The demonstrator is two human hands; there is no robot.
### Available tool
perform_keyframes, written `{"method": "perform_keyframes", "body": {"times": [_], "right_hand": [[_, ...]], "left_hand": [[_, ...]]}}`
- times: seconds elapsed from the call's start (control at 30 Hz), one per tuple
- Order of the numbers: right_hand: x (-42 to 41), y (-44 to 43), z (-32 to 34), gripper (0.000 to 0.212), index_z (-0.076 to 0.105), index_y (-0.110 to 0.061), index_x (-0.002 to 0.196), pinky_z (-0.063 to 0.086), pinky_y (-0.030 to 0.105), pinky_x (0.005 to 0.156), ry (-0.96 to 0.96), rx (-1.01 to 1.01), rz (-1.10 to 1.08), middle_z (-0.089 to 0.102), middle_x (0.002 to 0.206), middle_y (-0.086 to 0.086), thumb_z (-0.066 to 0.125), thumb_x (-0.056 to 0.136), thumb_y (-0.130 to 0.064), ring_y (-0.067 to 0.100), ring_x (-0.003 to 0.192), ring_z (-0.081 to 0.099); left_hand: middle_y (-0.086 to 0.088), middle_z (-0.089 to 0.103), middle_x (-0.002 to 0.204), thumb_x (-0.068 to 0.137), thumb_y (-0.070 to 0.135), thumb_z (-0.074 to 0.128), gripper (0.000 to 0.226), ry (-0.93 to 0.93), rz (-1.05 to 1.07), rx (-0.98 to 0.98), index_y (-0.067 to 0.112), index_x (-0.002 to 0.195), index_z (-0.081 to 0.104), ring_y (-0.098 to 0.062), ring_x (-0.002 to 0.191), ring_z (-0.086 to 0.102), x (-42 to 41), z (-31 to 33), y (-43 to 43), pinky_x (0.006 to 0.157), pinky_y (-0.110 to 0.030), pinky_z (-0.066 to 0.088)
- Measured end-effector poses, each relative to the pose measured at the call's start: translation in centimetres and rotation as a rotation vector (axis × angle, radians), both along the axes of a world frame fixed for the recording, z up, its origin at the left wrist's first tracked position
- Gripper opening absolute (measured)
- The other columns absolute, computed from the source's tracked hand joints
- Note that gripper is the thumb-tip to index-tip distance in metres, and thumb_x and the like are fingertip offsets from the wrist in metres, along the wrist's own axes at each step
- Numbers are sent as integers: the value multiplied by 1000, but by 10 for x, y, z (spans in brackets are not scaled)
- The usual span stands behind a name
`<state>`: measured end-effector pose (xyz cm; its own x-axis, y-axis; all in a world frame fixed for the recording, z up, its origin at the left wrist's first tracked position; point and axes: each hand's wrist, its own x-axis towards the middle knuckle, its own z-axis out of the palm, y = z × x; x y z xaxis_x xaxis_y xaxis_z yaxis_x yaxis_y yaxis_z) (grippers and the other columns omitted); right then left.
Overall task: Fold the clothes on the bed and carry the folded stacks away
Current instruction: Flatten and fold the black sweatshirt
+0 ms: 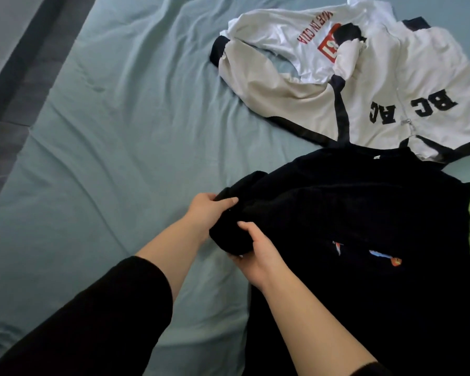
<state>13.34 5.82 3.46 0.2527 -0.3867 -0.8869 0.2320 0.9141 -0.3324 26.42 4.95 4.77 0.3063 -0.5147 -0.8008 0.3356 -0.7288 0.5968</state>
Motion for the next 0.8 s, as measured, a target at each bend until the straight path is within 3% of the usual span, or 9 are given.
{"method": "perform_keyframes", "body": {"times": [0.1, 0.2, 0.3, 0.4, 0.47, 0.53, 0.63, 0.7, 0.8], "right_hand": [[2, 1, 1, 39, 63, -4, 117, 52, 30, 59, 161, 20, 114, 71, 98, 14, 62, 90, -33, 25, 78, 68], [14, 7, 15, 59, 68, -2, 88, 52, 25, 54, 333, -38, 651, 74, 76, 12, 47, 93, -57, 22, 62, 69], [42, 6, 25, 41, 60, -10, 72, 43, 18, 43, 446, -332, 825, 68, 63, 6, 49, 96, -41, 11, 44, 59], [83, 3, 24, 14, 66, -19, 97, 46, 16, 65, 524, -745, 861, 68, 90, -2, 59, 90, -30, 10, 75, 64], [109, 7, 12, 43, 55, -20, 130, 39, 14, 90, 509, -934, 1087, 59, 124, 0, 61, 89, -29, 14, 113, 56], [125, 16, -6, 60, 38, -22, 146, 26, 23, 109, 493, -920, 1434, 37, 149, 8, 59, 91, -32, 22, 138, 35], [125, 27, -28, 55, 40, -23, 145, 29, 34, 113, 547, -821, 1886, 34, 152, 11, 54, 94, -37, 29, 138, 34], [121, 29, -29, 39, 58, -21, 129, 40, 38, 104, 641, -923, 1845, 53, 135, 8, 53, 93, -36, 29, 127, 47], [121, 23, -18, 22, 67, -19, 96, 49, 38, 80, 789, -1193, 1387, 64, 99, 4, 53, 92, -35, 25, 97, 60]], "left_hand": [[-10, 69, 91, 87, 13, 68, 14, -3, 335, -116, 10, 100, 65, -19, 78, 65, 29, 7, 13, 75, -31, 53], [-5, 63, 86, 88, 8, 62, 10, -32, 423, -70, 18, 90, 59, -16, 74, 59, 68, 14, 36, 71, -33, 46], [-6, 63, 87, 86, -3, 55, 18, 53, 585, -63, 15, 88, 58, -17, 82, 61, 97, 17, 59, 77, -33, 49], [-10, 64, 86, 89, -13, 46, 23, 182, 797, -117, 8, 90, 56, -20, 82, 64, 113, 13, 80, 82, -31, 52], [-11, 65, 87, 92, -13, 44, 23, 256, 866, -137, 3, 103, 56, -20, 80, 65, 118, 2, 99, 83, -32, 52], [-12, 63, 97, 95, -11, 42, 30, 267, 872, -61, 5, 119, 51, -21, 85, 62, 119, -14, 121, 83, -33, 51], [-12, 59, 104, 96, -3, 46, 26, 173, 807, 179, 7, 119, 50, -20, 86, 59, 127, -35, 152, 74, -33, 49], [-10, 57, 112, 93, 12, 55, 29, 99, 786, 267, 8, 121, 52, -21, 96, 56, 142, -43, 163, 78, -39, 46], [-2, 51, 118, 82, 41, 67, 57, 90, 945, 317, 16, 129, 45, -23, 98, 55, 163, -43, 168, 75, -42, 48]]}}
